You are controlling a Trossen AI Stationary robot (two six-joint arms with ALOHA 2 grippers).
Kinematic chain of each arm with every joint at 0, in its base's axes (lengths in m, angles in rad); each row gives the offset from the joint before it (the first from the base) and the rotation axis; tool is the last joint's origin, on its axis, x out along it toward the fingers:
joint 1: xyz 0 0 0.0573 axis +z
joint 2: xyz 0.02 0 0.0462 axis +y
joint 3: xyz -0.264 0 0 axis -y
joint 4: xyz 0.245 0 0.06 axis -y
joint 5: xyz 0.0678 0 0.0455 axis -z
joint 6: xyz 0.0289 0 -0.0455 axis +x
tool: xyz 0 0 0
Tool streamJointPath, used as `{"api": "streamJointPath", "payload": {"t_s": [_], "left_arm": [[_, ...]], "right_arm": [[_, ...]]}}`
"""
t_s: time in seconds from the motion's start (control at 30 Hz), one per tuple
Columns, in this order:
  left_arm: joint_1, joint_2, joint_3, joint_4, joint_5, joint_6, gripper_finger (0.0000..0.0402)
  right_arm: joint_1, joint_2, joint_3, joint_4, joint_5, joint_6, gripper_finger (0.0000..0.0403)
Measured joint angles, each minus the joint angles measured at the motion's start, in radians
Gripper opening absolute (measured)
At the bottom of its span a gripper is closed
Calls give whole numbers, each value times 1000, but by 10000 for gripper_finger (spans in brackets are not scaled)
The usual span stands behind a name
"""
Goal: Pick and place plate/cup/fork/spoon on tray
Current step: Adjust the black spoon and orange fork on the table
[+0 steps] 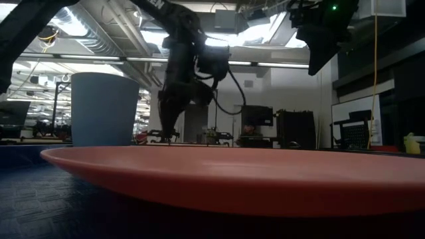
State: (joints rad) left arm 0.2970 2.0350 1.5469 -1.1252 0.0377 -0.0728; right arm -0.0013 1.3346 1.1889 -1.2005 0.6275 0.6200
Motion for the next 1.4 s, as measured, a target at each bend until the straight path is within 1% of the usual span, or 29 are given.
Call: {"api": "streamJointPath", "payload": {"t_s": [0.27, 0.47, 0.7, 0.87, 0.97, 1.03, 1.1, 1.27, 1.4], "left_arm": [[-11, 0, -109, 7, 15, -8, 0], [-12, 0, -137, 8, 80, -7, 0], [-21, 0, -205, 8, 43, -4, 0], [-21, -5, -220, 22, -44, -12, 0], [-3, -5, -221, 54, -34, -2, 0], [7, -5, -222, 65, -46, 9, 0], [18, -5, -222, 69, -86, 23, 0], [46, -5, -222, 106, -223, 25, 0], [49, -2, -225, 187, -388, 40, 0]], "right_arm": [[0, 0, 0, -3, 1, -24, 60], [0, 0, 0, -2, 0, -24, 60], [0, 0, 0, -2, 0, -24, 60], [0, 0, 0, -2, 0, -24, 60], [0, 0, 0, -2, 0, -22, 60], [0, 0, 0, -2, 0, -22, 60], [0, 0, 0, -2, 0, -22, 60], [0, 0, 0, -2, 0, -22, 60], [0, 0, 0, -1, 0, -20, 60]]}}
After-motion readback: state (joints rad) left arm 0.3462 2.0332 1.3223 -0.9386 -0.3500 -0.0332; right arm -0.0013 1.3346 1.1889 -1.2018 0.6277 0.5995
